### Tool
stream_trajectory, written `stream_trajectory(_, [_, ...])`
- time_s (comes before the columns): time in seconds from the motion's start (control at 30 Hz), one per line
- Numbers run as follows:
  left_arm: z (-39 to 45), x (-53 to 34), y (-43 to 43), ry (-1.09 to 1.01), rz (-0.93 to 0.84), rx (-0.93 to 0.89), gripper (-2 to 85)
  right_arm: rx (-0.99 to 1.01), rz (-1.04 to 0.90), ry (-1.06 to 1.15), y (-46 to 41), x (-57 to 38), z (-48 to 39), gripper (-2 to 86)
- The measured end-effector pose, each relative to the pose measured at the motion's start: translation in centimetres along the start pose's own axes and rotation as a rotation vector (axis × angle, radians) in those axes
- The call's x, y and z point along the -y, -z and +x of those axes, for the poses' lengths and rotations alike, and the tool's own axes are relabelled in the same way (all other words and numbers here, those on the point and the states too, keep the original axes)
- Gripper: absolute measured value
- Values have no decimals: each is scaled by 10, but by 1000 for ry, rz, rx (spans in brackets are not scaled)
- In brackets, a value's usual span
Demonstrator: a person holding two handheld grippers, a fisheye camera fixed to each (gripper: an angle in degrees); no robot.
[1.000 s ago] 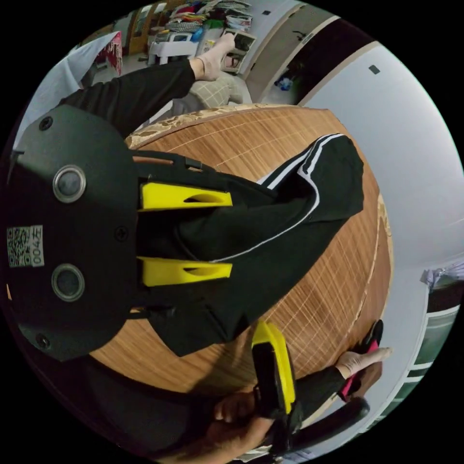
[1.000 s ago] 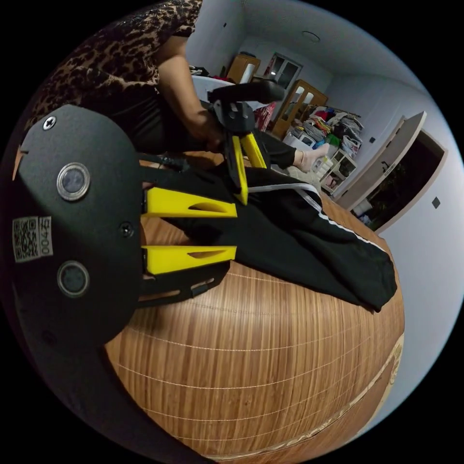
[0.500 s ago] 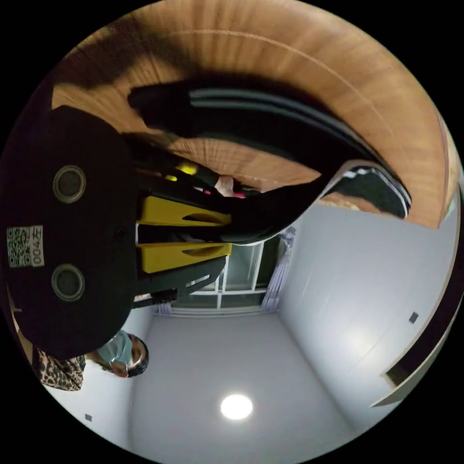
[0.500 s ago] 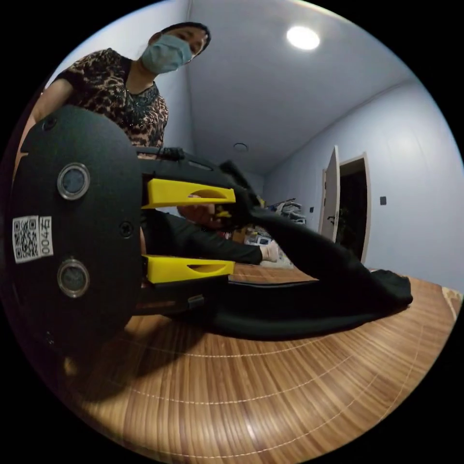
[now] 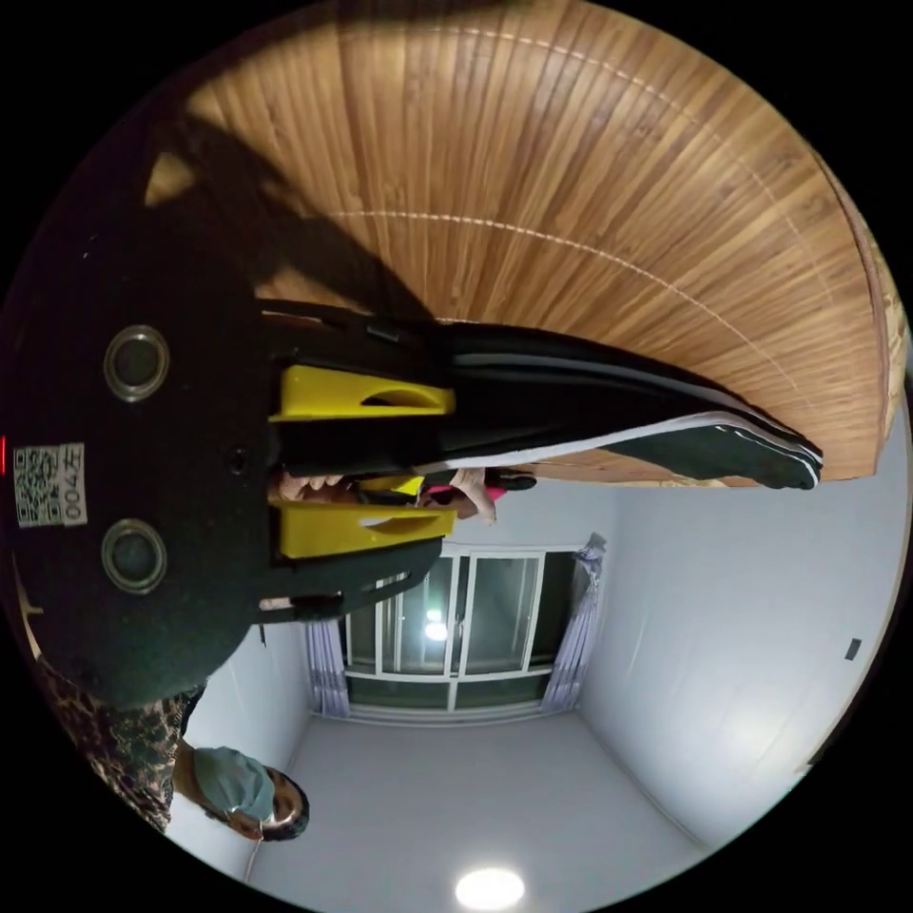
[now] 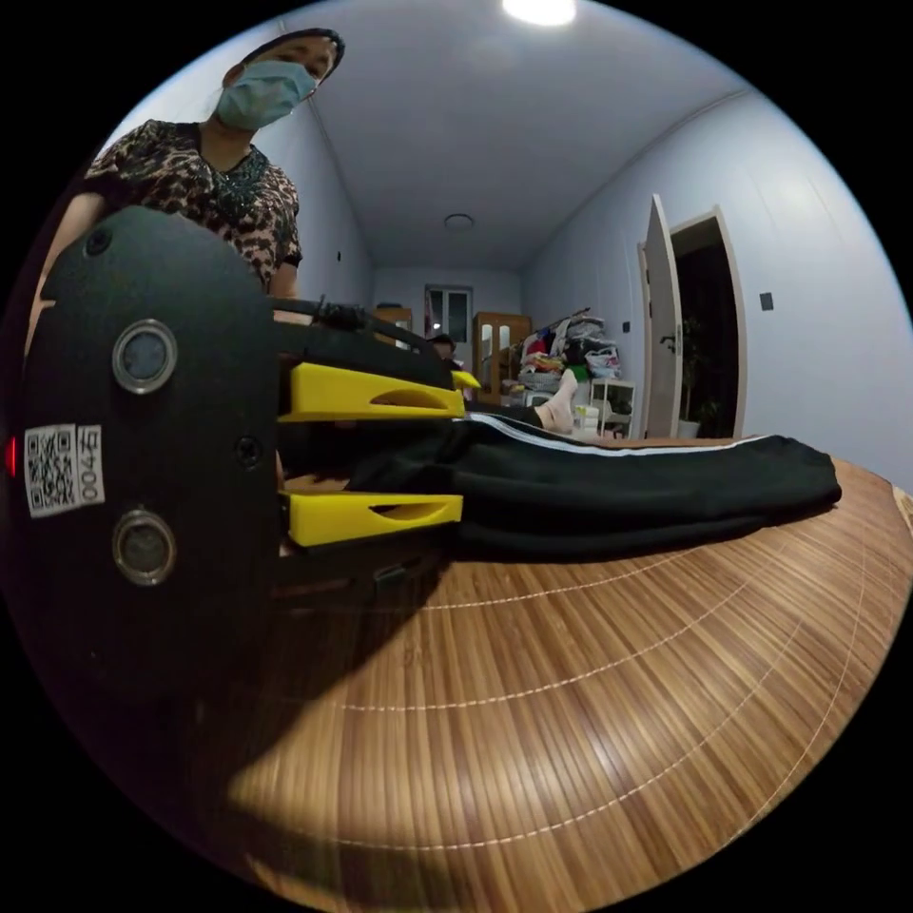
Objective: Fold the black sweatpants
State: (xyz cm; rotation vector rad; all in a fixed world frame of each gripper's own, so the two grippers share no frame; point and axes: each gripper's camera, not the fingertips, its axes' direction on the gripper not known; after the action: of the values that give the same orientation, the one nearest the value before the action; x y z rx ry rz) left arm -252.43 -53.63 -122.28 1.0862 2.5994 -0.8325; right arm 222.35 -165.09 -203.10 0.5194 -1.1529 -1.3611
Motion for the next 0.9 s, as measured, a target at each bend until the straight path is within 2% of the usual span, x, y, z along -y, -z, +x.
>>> stream_trajectory(0.13, [-2, -3, 12, -36, -33, 75, 109, -124, -15, 27, -10, -3, -19, 41])
stream_trajectory(0.23, [-2, -6, 15, -78, -106, 191, 94, -307, 83, 200, -7, -12, -67, 34])
stream_trajectory(0.3, [-7, -10, 16, -72, -137, 218, 102, -433, 48, 207, -17, -14, -78, 35])
stream_trajectory(0.43, [-19, -15, 22, -51, -172, 235, 102, -350, -1, 82, -34, -16, -66, 44])
stream_trajectory(0.5, [-19, -15, 27, -54, -187, 232, 61, -335, 3, 73, -36, -17, -71, 47])
stream_trajectory(0.6, [-21, -14, 40, 17, -137, -40, 46, -247, 77, 142, -33, -23, -91, 48])
stream_trajectory(0.67, [-14, -9, 51, 58, -32, -277, 42, -199, 196, 173, -22, -33, -104, 44])
stream_trajectory(0.73, [-5, -3, 60, 57, 46, -365, 41, -260, 248, 190, -21, -42, -118, 45])
stream_trajectory(0.8, [6, 5, 67, 41, 90, -377, 40, -350, 221, 247, -34, -46, -139, 51])
stream_trajectory(0.9, [21, 14, 73, 1, 97, -368, 40, -608, 63, 480, -92, -54, -188, 71])
